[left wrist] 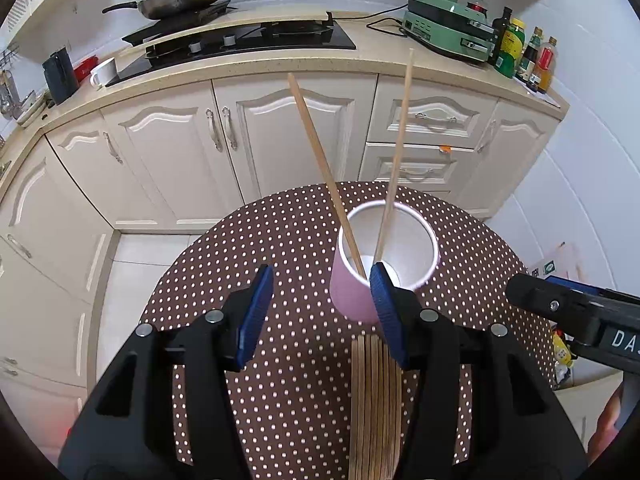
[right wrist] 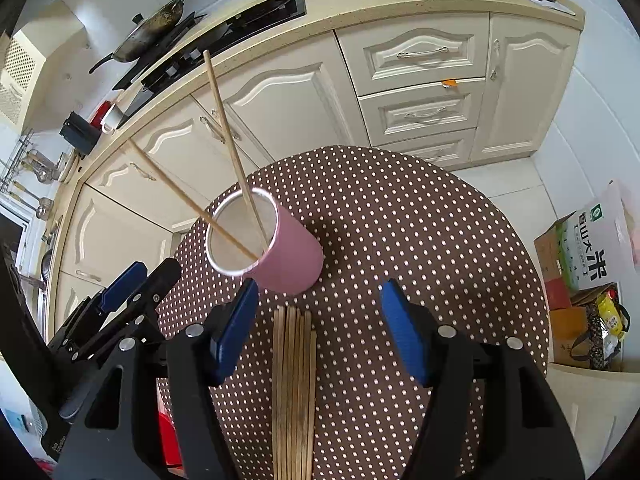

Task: Organize utensils
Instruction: 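Lower the chopsticks into the pink cup and open both tools, then move both tools back down to the chopstick bundle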

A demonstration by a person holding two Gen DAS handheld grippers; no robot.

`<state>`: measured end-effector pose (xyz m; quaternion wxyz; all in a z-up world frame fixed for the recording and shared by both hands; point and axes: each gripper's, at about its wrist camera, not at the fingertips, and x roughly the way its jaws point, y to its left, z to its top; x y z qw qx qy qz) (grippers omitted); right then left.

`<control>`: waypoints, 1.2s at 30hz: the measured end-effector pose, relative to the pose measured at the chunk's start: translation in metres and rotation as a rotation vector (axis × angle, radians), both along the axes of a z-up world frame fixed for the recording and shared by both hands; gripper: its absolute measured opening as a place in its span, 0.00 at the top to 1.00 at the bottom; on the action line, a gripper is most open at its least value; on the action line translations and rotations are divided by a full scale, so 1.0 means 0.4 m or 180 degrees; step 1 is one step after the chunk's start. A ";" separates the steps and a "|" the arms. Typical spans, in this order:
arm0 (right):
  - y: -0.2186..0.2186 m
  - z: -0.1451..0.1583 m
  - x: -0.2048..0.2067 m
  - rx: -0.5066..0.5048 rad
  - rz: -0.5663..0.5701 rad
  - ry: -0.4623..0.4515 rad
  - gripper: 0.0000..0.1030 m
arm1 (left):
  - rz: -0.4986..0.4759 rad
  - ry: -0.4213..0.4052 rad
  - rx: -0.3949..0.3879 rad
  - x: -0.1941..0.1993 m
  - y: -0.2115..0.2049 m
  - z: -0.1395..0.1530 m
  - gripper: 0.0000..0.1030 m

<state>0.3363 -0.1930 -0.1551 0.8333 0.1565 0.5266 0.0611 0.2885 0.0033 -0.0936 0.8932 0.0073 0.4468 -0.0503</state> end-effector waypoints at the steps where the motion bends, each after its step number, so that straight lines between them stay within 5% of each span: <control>1: 0.000 0.002 -0.011 -0.0004 0.0009 -0.0003 0.34 | -0.0002 -0.0006 0.0011 -0.011 -0.002 0.002 0.51; 17: 0.023 -0.032 -0.122 -0.0112 0.0159 0.0136 0.28 | 0.0018 0.0143 -0.0013 -0.139 0.025 -0.020 0.50; 36: 0.080 -0.171 -0.171 -0.0291 0.0267 0.0621 0.28 | 0.0029 0.0681 0.0043 -0.213 0.067 -0.172 0.47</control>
